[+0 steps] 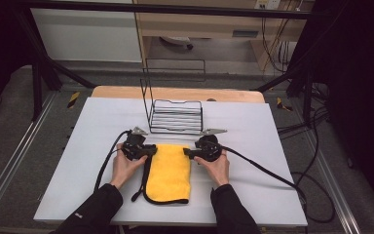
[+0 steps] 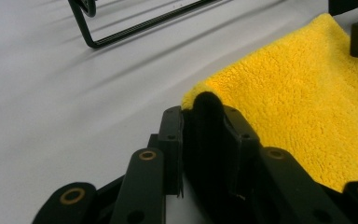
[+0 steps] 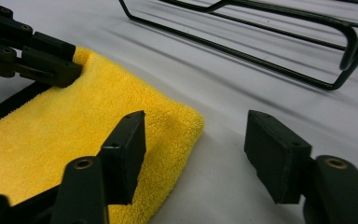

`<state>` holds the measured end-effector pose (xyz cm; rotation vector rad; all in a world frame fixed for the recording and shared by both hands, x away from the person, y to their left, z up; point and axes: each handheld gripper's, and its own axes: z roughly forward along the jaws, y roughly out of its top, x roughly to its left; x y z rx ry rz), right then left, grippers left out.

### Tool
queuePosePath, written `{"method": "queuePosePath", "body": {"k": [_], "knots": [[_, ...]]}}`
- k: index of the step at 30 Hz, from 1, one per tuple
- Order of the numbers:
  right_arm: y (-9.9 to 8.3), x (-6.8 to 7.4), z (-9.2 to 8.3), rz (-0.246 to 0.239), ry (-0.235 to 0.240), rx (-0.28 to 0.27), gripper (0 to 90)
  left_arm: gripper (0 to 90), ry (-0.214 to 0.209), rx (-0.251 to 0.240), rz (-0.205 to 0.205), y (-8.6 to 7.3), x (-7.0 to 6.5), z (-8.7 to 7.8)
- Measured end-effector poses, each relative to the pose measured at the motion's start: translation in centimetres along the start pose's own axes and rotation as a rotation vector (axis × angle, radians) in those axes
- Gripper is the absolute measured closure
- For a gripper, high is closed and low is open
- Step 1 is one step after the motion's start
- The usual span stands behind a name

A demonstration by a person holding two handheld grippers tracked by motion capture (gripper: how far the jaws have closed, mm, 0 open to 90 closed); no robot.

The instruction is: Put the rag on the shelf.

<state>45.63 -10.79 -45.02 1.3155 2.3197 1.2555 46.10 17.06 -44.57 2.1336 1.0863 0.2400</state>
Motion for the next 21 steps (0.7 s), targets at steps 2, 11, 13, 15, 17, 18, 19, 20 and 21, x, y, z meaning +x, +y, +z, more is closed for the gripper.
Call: {"method": "queuePosePath", "body": {"k": [2,11,13,15,17,18,19,20,21], "knots": [[-0.04,-0.03,0.18,0.002,-0.003,-0.001,47.8,71.2,0.001,-0.003,-0.001,0.00,-0.02,0.02],[-0.04,0.47,0.84,0.019,0.026,0.039,65.1,71.2,-0.007,-0.004,0.008,-0.03,0.09,0.02],[-0.06,0.61,0.99,0.028,0.032,0.048,67.6,71.1,-0.008,-0.005,0.010,-0.05,0.12,0.02],[-0.07,0.63,1.02,0.044,0.039,0.051,70.2,71.1,-0.011,-0.007,0.013,-0.06,0.14,0.02],[-0.07,0.64,1.05,0.056,0.045,0.055,72.8,71.1,-0.015,-0.008,0.014,-0.08,0.19,0.03],[-0.07,0.65,1.05,0.062,0.047,0.057,74.0,71.0,-0.014,-0.010,0.014,-0.10,0.20,0.03],[-0.05,0.63,1.07,0.067,0.049,0.059,75.4,71.1,-0.016,-0.011,0.014,-0.12,0.22,0.03],[-0.03,0.62,1.08,0.072,0.052,0.060,76.6,71.1,-0.018,-0.012,0.010,-0.13,0.24,0.03],[-0.01,0.59,1.07,0.075,0.056,0.062,78.0,71.1,-0.020,-0.014,0.004,-0.15,0.26,0.03]]}}
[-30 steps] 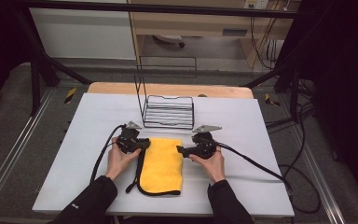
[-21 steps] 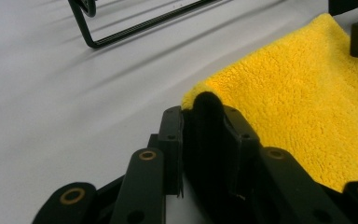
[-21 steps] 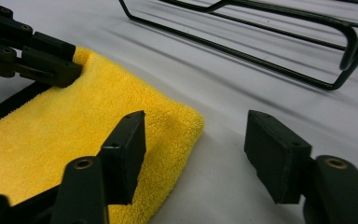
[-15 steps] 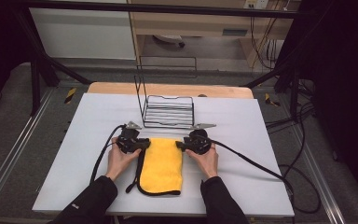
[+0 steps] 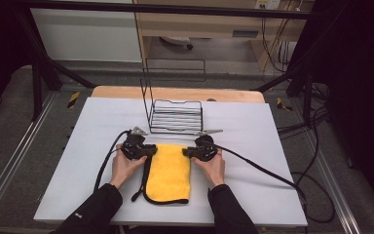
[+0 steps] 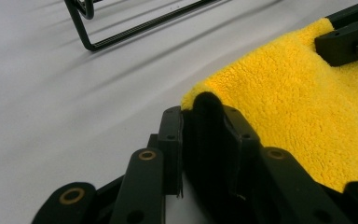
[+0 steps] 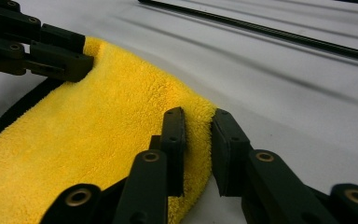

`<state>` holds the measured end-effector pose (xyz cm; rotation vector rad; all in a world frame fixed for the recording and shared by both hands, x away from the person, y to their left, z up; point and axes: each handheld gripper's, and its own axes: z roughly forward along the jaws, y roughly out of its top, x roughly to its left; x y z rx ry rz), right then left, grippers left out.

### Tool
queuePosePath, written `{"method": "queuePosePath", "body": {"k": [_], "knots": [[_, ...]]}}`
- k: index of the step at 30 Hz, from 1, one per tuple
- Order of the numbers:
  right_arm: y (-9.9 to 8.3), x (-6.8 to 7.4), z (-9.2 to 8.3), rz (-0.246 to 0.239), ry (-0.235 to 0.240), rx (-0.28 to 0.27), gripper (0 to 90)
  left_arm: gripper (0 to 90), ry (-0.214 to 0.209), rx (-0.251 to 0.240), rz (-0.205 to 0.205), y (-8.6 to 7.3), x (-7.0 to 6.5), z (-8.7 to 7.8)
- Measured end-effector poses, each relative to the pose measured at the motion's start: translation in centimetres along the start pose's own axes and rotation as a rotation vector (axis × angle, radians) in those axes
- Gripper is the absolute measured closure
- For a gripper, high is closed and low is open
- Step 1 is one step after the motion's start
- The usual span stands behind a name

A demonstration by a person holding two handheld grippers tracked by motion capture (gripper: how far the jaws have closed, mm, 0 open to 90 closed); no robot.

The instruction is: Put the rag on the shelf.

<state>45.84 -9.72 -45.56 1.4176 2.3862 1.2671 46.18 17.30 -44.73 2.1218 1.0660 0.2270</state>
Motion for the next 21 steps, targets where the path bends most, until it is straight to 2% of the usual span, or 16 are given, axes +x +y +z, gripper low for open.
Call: {"method": "queuePosePath", "body": {"k": [6,12,16,21], "knots": [[0.2,-0.1,-0.1,0.007,0.007,0.005,82.4,73.0,-0.011,-0.004,-0.022,0.0,0.1,-0.1],[0.2,0.1,-0.5,-0.015,0.004,-0.006,83.4,75.5,-0.034,-0.024,-0.035,-0.1,0.5,-0.4],[0.4,0.4,-1.3,-0.028,0.006,-0.029,83.6,76.2,-0.022,-0.049,-0.014,0.0,0.1,-1.0],[0.6,0.9,-2.4,-0.046,0.018,-0.067,83.6,76.5,-0.030,-0.090,-0.005,0.2,-0.1,-2.1]]}}
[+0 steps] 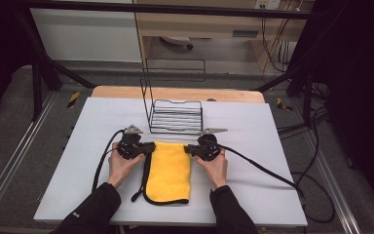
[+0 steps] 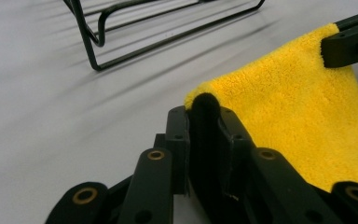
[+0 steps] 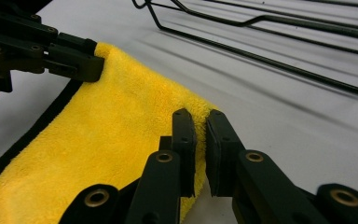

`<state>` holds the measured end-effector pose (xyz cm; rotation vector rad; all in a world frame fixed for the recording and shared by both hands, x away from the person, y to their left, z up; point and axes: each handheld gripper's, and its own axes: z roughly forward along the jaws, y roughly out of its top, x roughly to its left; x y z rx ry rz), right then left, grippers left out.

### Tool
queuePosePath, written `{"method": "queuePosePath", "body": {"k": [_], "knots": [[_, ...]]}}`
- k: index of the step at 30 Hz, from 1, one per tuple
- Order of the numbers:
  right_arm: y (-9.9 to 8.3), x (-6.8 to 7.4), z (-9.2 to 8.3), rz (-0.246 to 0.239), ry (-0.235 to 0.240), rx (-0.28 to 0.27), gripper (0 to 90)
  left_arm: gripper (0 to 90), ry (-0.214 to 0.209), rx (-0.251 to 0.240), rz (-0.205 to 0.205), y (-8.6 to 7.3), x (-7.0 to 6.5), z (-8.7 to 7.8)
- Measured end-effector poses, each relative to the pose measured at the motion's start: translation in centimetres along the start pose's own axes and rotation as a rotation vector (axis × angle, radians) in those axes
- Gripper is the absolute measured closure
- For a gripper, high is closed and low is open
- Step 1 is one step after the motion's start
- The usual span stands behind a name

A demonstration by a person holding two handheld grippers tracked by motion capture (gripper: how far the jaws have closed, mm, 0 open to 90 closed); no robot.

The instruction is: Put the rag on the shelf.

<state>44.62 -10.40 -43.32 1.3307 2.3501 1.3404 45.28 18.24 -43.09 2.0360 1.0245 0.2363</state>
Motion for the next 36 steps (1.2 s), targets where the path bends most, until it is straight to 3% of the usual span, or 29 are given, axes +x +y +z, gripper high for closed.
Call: {"method": "queuePosePath", "body": {"k": [19,36], "knots": [[0.8,1.9,-3.2,-0.056,0.037,-0.099,83.8,77.1,-0.013,-0.106,0.045,0.5,-1.5,-3.6],[2.3,3.8,-5.4,-0.124,0.034,-0.177,83.9,77.9,-0.006,-0.201,0.072,1.5,-2.5,-6.8]]}}
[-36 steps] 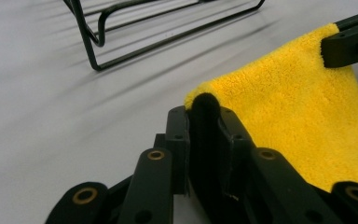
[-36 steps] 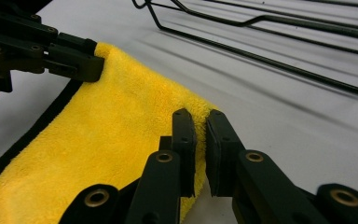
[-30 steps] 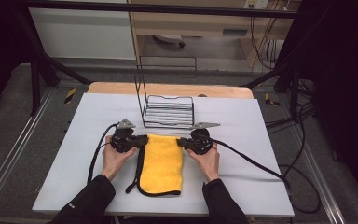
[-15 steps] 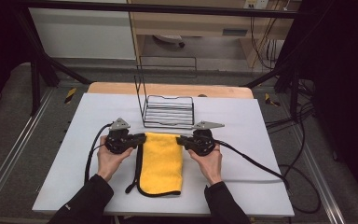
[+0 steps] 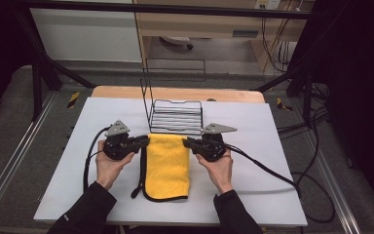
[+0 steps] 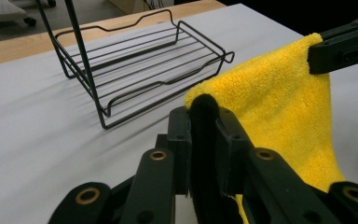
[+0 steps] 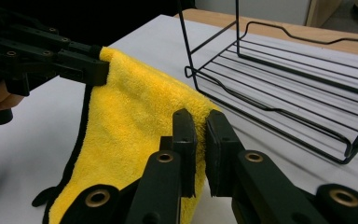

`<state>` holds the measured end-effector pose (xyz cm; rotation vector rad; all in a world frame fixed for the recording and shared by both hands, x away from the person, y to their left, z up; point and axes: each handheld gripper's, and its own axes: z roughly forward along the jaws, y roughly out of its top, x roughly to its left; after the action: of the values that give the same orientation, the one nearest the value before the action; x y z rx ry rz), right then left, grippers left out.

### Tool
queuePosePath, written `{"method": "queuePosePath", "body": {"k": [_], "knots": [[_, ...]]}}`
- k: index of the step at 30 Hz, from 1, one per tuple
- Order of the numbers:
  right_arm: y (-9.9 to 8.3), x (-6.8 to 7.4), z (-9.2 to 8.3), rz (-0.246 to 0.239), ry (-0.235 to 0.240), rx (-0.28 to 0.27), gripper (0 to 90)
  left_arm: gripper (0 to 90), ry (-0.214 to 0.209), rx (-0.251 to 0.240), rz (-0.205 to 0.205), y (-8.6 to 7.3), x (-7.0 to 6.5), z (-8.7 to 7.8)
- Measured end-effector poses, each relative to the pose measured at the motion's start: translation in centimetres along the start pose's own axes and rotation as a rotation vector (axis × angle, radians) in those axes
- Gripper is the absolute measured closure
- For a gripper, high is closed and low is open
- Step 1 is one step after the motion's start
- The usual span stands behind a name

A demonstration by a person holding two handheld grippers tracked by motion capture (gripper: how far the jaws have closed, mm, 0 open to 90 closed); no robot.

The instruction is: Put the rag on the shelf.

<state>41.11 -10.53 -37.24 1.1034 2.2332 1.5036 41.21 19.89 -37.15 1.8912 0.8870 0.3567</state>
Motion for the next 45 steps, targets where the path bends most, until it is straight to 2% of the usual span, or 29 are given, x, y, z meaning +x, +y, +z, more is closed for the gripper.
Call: {"method": "queuePosePath", "body": {"k": [22,36,45], "knots": [[2.5,1.5,-3.1,-0.087,-0.014,-0.104,84.2,78.4,-0.002,-0.124,0.048,2.3,-2.0,-3.1],[3.7,2.1,-4.5,-0.124,-0.024,-0.173,84.3,78.4,0.009,-0.188,0.059,3.6,-2.5,-3.8],[5.3,2.8,-5.6,-0.152,-0.051,-0.228,84.3,78.5,0.023,-0.248,0.063,5.1,-2.5,-4.1]]}}
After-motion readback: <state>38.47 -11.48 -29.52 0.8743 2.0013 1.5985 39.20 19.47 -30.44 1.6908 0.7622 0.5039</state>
